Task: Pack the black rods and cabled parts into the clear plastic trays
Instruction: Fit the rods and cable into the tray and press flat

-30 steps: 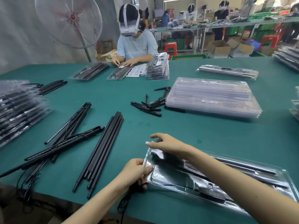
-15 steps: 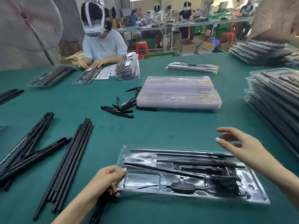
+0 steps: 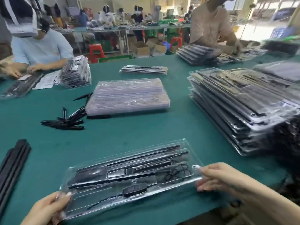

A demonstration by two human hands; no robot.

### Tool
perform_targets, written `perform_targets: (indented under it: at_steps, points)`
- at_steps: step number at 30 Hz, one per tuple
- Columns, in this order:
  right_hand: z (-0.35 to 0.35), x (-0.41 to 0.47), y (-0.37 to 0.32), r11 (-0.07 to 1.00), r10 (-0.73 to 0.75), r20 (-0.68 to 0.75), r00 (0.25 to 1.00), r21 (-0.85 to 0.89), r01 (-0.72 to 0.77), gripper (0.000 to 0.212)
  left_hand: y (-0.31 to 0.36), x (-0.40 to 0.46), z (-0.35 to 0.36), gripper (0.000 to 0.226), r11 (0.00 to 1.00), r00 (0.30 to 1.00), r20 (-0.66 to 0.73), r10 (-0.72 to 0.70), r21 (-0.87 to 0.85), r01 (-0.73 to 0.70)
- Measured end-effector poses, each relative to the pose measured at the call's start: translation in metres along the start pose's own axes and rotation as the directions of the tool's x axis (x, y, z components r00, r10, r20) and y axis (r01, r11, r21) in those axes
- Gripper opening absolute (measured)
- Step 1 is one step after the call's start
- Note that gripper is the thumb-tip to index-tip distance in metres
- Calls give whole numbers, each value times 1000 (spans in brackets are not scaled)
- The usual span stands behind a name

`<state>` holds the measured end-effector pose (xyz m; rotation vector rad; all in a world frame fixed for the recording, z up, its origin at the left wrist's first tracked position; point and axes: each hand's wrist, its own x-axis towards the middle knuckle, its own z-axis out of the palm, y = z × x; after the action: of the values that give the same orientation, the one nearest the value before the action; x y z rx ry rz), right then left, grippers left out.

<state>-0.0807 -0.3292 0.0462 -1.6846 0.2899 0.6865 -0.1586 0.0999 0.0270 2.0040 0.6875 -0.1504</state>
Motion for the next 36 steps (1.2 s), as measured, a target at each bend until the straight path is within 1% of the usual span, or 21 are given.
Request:
perform_targets:
  at_steps: [1, 2, 3, 4, 6, 8, 9, 10, 13, 15, 18, 21, 23, 26, 28, 31, 33, 34, 36]
  points:
    - [2, 2, -1, 995, 21, 24, 1000, 97, -23, 53, 2, -1, 1, 20, 1000, 1000, 6, -9, 0, 9]
    - [3, 4, -3, 988, 24, 35, 999, 149, -29, 55, 4, -1, 1, 22, 1000, 1000, 10, -13, -6, 13]
    - [4, 7, -5, 989, 18, 35, 999, 149, -23, 56, 5, -2, 2, 25, 1000, 1000, 10, -10, -20, 10]
    - [6, 9, -7, 994, 9, 19, 1000, 110, -11, 54, 7, -3, 1, 28, 999, 1000, 6, -10, -41, 11]
    - [9, 14, -10, 999, -22, -21, 1000, -26, 21, 47, 8, -5, 1, 32, 997, 1000, 8, -22, -78, 23]
    - [10, 20, -11, 990, -64, -54, 996, -128, 57, 38, 10, -8, 3, 29, 992, 999, 25, -43, -118, 45]
    - [11, 23, -10, 986, -83, -68, 994, -151, 72, 35, 10, -9, 3, 28, 989, 998, 34, -47, -140, 52]
    - [12, 25, -10, 985, -92, -76, 993, -153, 80, 33, 11, -10, 3, 27, 986, 998, 41, -47, -155, 53]
    - [15, 30, -10, 995, -77, -80, 994, -71, 71, 28, 11, -11, 4, 28, 981, 998, 46, -39, -189, 47]
    - [17, 33, -9, 996, -80, -90, 993, -48, 76, 27, 9, -11, 3, 28, 981, 998, 47, -34, -190, 42]
    - [20, 38, -6, 986, -140, -123, 982, -112, 126, 25, 8, -10, 4, 24, 985, 999, 47, -24, -170, 32]
    - [22, 40, -2, 973, -189, -157, 969, -164, 164, 26, 7, -9, 5, 24, 990, 1000, 9, -5, -143, 6]
    - [23, 41, 2, 968, -222, -182, 958, -156, 195, 27, 5, -8, 6, 26, 990, 1000, 5, 0, -139, 1]
    - [21, 42, 8, 962, -268, -189, 945, -109, 251, 26, 3, -8, 5, 34, 990, 1000, 18, 4, -141, -2]
    - [17, 40, 4, 968, -248, -134, 959, -66, 242, 25, 4, -7, 3, 36, 984, 999, 33, -9, -177, 15]
    - [9, 40, -2, 994, -110, -42, 993, -2, 110, 33, 3, -6, -2, 32, 978, 997, 80, -18, -205, 34]
    - [6, 41, -4, 999, -50, -18, 999, 6, 50, 34, 1, -6, -7, 25, 979, 993, 116, -16, -200, 39]
    - [6, 42, -5, 999, -34, -12, 999, 10, 34, 32, 1, -7, -9, 21, 976, 990, 139, -23, -210, 52]
    - [8, 41, -6, 999, -26, -11, 1000, 34, 27, 28, 1, -8, -13, 14, 981, 983, 182, 3, -189, 32]
